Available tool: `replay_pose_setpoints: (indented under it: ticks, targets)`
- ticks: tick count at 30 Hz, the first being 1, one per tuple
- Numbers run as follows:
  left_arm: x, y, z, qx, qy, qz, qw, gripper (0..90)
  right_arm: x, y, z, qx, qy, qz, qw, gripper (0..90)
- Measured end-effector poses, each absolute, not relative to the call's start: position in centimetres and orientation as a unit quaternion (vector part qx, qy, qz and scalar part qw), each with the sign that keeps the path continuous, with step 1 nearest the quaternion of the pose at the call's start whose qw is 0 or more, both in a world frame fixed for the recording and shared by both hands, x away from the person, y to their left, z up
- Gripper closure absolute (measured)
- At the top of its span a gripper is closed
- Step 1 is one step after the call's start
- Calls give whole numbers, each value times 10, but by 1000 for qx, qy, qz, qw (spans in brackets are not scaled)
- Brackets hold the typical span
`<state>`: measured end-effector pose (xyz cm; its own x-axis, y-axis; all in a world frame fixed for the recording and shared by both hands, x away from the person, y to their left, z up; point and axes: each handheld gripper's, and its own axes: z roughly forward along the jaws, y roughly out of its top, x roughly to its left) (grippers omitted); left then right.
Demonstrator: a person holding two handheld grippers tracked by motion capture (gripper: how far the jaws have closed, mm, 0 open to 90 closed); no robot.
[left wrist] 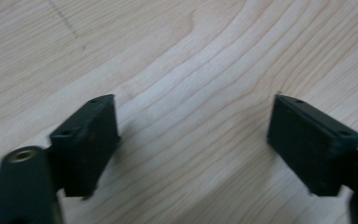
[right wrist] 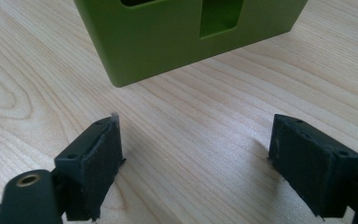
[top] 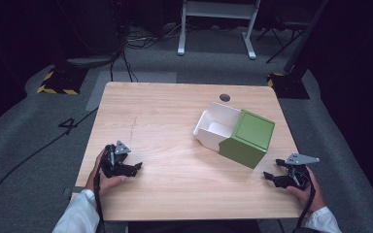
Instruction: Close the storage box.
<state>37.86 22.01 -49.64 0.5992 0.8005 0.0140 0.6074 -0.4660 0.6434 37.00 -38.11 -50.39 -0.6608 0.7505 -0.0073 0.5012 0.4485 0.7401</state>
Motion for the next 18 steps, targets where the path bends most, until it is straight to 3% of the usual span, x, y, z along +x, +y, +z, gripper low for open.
replay_pose_setpoints:
  ticks: [1, 5, 18]
  targets:
    - [379, 220, -496, 841, 418, 159, 303, 151, 370, -381, -504, 375, 834, 367, 170, 174]
    - [386, 205, -491, 845, 397, 156, 322, 174, 370, -381, -504, 376, 834, 367, 170, 173]
    - [431, 158, -462, 827, 391, 181, 360, 298, 370, -381, -504, 376, 834, 366, 171, 171]
